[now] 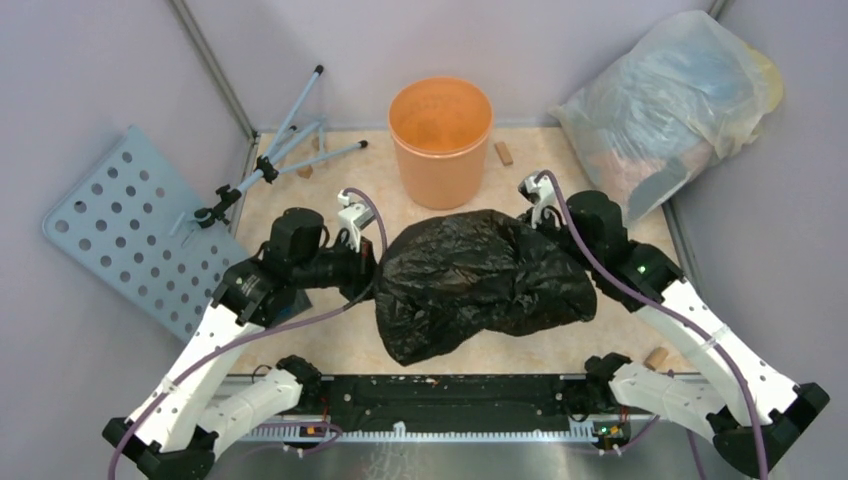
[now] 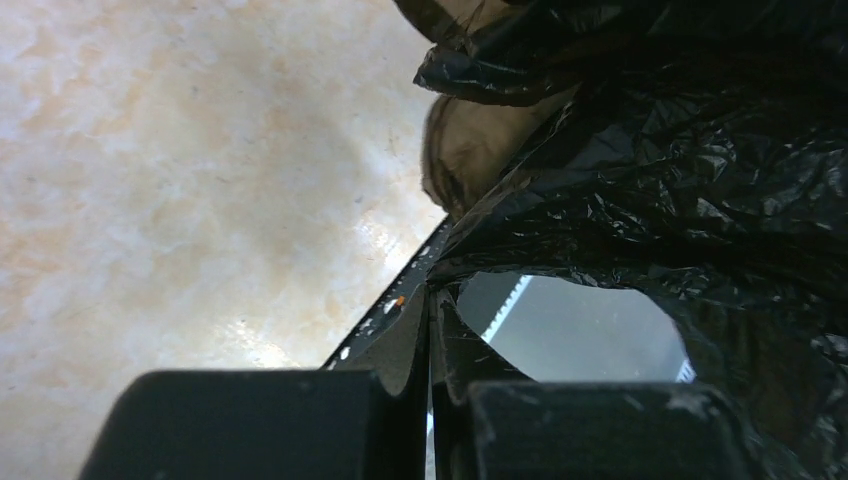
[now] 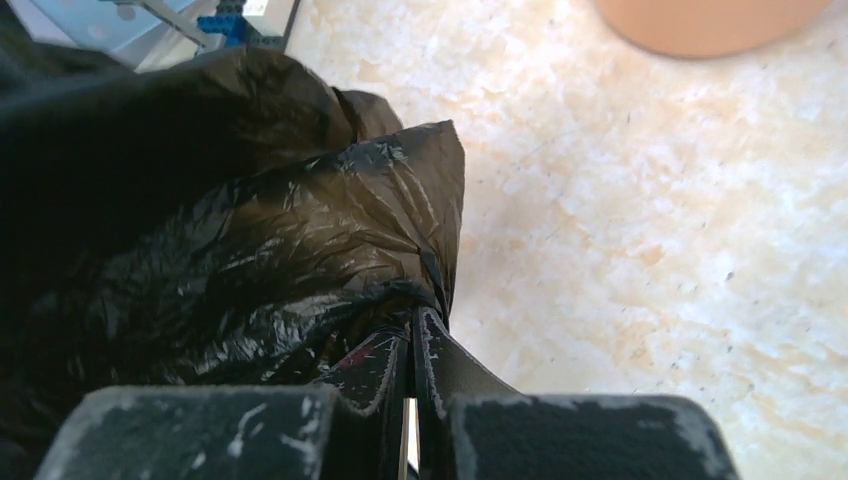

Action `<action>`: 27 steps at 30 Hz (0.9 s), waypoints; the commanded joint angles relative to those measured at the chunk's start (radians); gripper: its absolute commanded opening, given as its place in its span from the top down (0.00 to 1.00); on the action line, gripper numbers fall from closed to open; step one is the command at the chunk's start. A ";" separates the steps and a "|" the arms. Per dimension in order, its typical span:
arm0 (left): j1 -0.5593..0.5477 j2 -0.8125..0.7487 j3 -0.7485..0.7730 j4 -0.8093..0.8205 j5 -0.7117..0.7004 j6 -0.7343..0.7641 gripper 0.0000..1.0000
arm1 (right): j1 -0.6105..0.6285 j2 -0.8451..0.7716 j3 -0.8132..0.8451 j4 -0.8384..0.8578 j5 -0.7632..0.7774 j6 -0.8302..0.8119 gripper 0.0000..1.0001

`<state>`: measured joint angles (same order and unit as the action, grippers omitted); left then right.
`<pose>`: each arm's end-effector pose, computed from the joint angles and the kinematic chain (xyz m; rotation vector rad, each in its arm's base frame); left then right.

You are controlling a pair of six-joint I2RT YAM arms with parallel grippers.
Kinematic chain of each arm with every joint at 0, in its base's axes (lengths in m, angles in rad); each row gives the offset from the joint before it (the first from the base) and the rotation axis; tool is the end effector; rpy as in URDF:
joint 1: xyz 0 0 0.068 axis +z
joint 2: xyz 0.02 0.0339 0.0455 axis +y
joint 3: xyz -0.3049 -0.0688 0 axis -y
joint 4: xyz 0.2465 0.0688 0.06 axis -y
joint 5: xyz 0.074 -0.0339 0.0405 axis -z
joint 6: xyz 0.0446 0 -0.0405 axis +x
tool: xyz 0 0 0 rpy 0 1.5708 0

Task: Put the trash bags into the trash bin

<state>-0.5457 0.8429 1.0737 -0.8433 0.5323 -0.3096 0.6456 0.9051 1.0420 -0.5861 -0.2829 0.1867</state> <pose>0.1040 -0.0896 0.3913 0.5850 2.2102 -1.0493 0.1306 0.1140 0.3956 -0.6569 1.9914 0.8023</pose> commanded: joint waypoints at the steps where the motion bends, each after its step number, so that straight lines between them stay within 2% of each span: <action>1: 0.000 0.010 -0.029 0.083 0.089 -0.025 1.00 | 0.000 0.097 0.060 -0.064 0.010 0.084 1.00; 4: 0.000 0.044 -0.049 0.164 0.059 -0.052 1.00 | -0.001 0.194 0.100 -0.049 0.085 0.118 1.00; 8: 0.001 0.109 0.038 0.233 0.012 -0.024 1.00 | 0.000 0.200 0.136 0.073 -0.046 0.015 1.00; 10: 0.000 0.090 0.084 0.262 0.003 0.038 1.00 | 0.000 0.129 0.115 0.153 -0.110 -0.035 1.00; 13: 0.000 -0.012 0.074 0.374 0.084 0.160 1.00 | -0.001 -0.019 0.022 0.291 -0.197 -0.130 1.00; 16: 0.001 -0.145 0.004 0.504 0.266 0.261 1.00 | 0.000 -0.190 -0.084 0.413 -0.453 -0.258 1.00; 18: 0.000 -0.230 -0.039 0.591 0.382 0.299 1.00 | 0.000 -0.311 -0.195 0.610 -0.580 -0.225 1.00; 20: 0.000 -0.294 -0.077 0.729 0.449 0.290 1.00 | 0.000 -0.402 -0.295 0.942 -0.578 -0.108 1.00; 21: 0.000 -0.316 -0.092 0.839 0.460 0.268 1.00 | 0.000 -0.421 -0.314 1.052 -0.564 -0.060 1.00; 23: 0.000 -0.322 -0.080 1.032 0.463 0.233 1.00 | 0.000 -0.382 -0.242 1.137 -0.577 -0.021 1.00; 25: 0.000 -0.263 0.018 1.149 0.430 0.226 1.00 | 0.000 -0.251 -0.026 1.072 -0.633 -0.034 1.00; 27: 0.000 -0.145 0.184 1.158 0.379 0.245 1.00 | 0.000 -0.093 0.235 0.934 -0.624 -0.068 1.00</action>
<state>-0.5468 0.5270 1.0546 0.0395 0.9340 -0.0788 0.6456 0.5705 0.8913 0.2867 -0.8444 0.1158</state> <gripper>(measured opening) 0.003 0.003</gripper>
